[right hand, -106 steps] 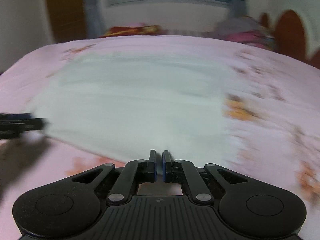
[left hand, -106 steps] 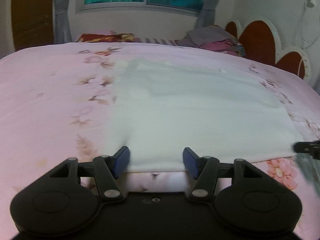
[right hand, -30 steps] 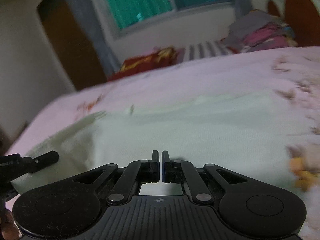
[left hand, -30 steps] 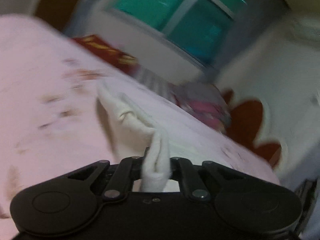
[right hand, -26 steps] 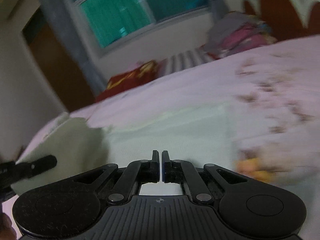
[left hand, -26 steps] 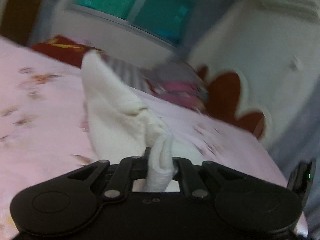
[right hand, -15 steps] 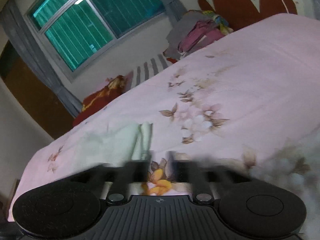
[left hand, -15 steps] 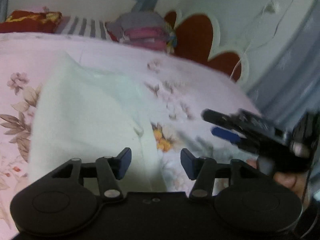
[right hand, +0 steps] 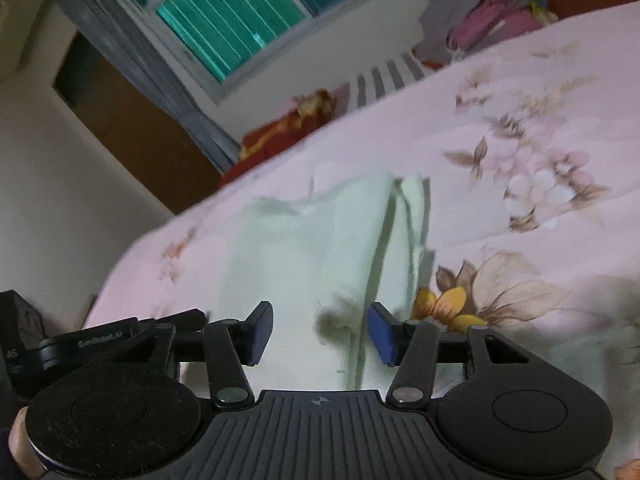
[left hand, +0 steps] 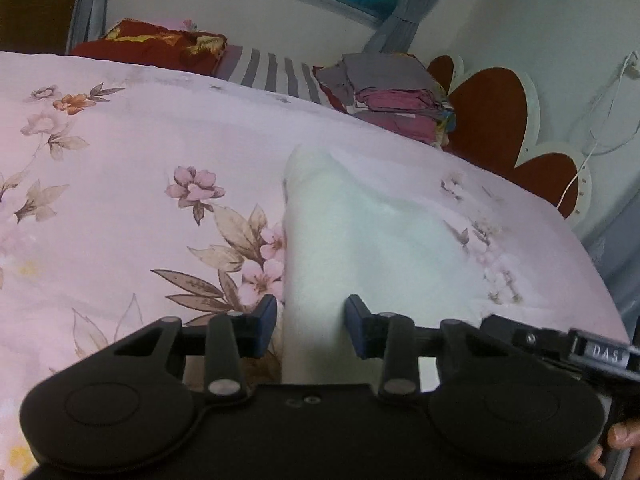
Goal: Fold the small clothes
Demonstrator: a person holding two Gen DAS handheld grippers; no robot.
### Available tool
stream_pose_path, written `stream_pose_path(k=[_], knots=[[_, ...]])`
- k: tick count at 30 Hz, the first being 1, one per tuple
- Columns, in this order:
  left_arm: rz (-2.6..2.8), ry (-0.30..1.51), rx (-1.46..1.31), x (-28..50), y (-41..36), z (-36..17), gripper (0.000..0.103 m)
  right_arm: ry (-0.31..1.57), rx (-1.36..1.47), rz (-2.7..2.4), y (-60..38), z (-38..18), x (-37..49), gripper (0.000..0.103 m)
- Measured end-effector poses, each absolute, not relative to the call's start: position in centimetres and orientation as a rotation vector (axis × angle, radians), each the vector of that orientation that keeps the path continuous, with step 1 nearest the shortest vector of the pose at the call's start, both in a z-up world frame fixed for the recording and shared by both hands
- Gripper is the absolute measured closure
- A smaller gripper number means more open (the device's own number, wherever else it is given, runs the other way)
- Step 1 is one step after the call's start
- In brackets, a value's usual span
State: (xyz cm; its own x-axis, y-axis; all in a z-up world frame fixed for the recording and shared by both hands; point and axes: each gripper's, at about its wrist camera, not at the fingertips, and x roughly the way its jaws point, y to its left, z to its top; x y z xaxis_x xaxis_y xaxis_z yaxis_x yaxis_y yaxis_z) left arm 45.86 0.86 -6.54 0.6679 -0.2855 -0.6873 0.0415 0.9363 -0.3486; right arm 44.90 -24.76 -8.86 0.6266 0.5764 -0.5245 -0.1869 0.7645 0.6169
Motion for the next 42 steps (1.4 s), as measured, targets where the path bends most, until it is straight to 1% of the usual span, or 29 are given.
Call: stream_pose_path(k=[3, 9, 10, 11, 13, 14, 17, 18, 20, 22, 24, 27, 30, 32, 33, 34, 35, 36, 38, 39, 40, 41, 42], knots=[[-0.229, 0.752, -0.307, 45.7, 1.2, -6.3, 0.067, 0.8, 0.542, 0.469, -24.0, -9.6, 45.7, 0.05], [-0.253, 0.833, -0.317, 48.3, 1.7, -8.4, 0.066, 0.823, 0.512, 0.464, -23.0, -10.1, 46.8, 0.05], [-0.265, 0.845, -0.317, 48.6, 1.6, -8.8, 0.066, 0.825, 0.504, 0.461, -22.7, -10.2, 47.1, 0.053], [-0.279, 0.852, -0.318, 48.7, 1.6, -9.1, 0.066, 0.829, 0.484, 0.449, -22.4, -10.2, 47.3, 0.064], [-0.288, 0.855, -0.315, 48.8, 1.6, -9.1, 0.067, 0.839, 0.438, 0.441, -21.8, -10.6, 47.9, 0.065], [-0.291, 0.85, -0.317, 48.8, 1.7, -9.0, 0.069, 0.844, 0.424, 0.444, -21.6, -10.7, 48.1, 0.066], [-0.315, 0.819, -0.321, 48.5, 1.7, -8.4, 0.073, 0.844, 0.368, 0.447, -21.3, -10.5, 48.2, 0.084], [-0.318, 0.824, -0.336, 48.5, 1.5, -8.5, 0.073, 0.839, 0.357, 0.446, -21.3, -10.2, 48.2, 0.087], [-0.33, 0.821, -0.36, 48.4, 1.1, -8.0, 0.073, 0.82, 0.323, 0.428, -21.4, -9.3, 47.9, 0.088], [-0.323, 0.815, -0.336, 48.3, 0.2, -7.3, 0.073, 0.784, 0.336, 0.419, -22.2, -8.1, 47.3, 0.088], [-0.307, 0.845, -0.31, 48.3, -0.6, -7.7, 0.073, 0.783, 0.355, 0.412, -23.3, -7.5, 46.7, 0.088], [-0.292, 0.849, -0.23, 48.2, -1.5, -8.4, 0.072, 0.878, 0.34, 0.389, -23.5, -9.9, 47.5, 0.088], [-0.312, 0.867, -0.203, 48.2, -1.3, -7.6, 0.071, 0.867, 0.379, 0.394, -24.0, -10.4, 47.5, 0.088], [-0.322, 0.816, -0.196, 47.9, -0.7, -6.3, 0.071, 0.86, 0.355, 0.397, -23.9, -10.1, 47.3, 0.088], [-0.329, 0.779, -0.188, 47.9, -0.3, -5.5, 0.07, 0.856, 0.351, 0.399, -24.1, -9.9, 47.1, 0.083], [-0.343, 0.752, -0.191, 48.0, 0.1, -5.0, 0.07, 0.855, 0.351, 0.393, -24.3, -9.7, 47.1, 0.074], [-0.364, 0.729, -0.2, 48.5, 0.3, -4.5, 0.07, 0.839, 0.344, 0.358, -24.8, -9.1, 46.8, 0.053], [-0.39, 0.71, -0.203, 49.3, 0.4, -4.2, 0.07, 0.805, 0.337, 0.336, -24.8, -8.4, 46.7, 0.051], [-0.433, 0.694, -0.175, 51.0, -0.2, -4.1, 0.07, 0.75, 0.329, 0.323, -25.1, -7.2, 47.2, 0.052], [-0.45, 0.693, -0.156, 52.1, -0.6, -4.3, 0.07, 0.729, 0.319, 0.321, -24.8, -6.7, 47.8, 0.063], [-0.467, 0.705, -0.145, 53.1, -1.0, -4.8, 0.07, 0.722, 0.304, 0.324, -24.2, -6.3, 48.7, 0.07], [-0.474, 0.731, -0.133, 54.2, -1.4, -5.6, 0.07, 0.72, 0.29, 0.33, -23.5, -6.2, 49.7, 0.074], [-0.466, 0.748, -0.114, 55.2, -1.6, -6.7, 0.071, 0.722, 0.275, 0.341, -22.8, -6.3, 50.7, 0.074]])
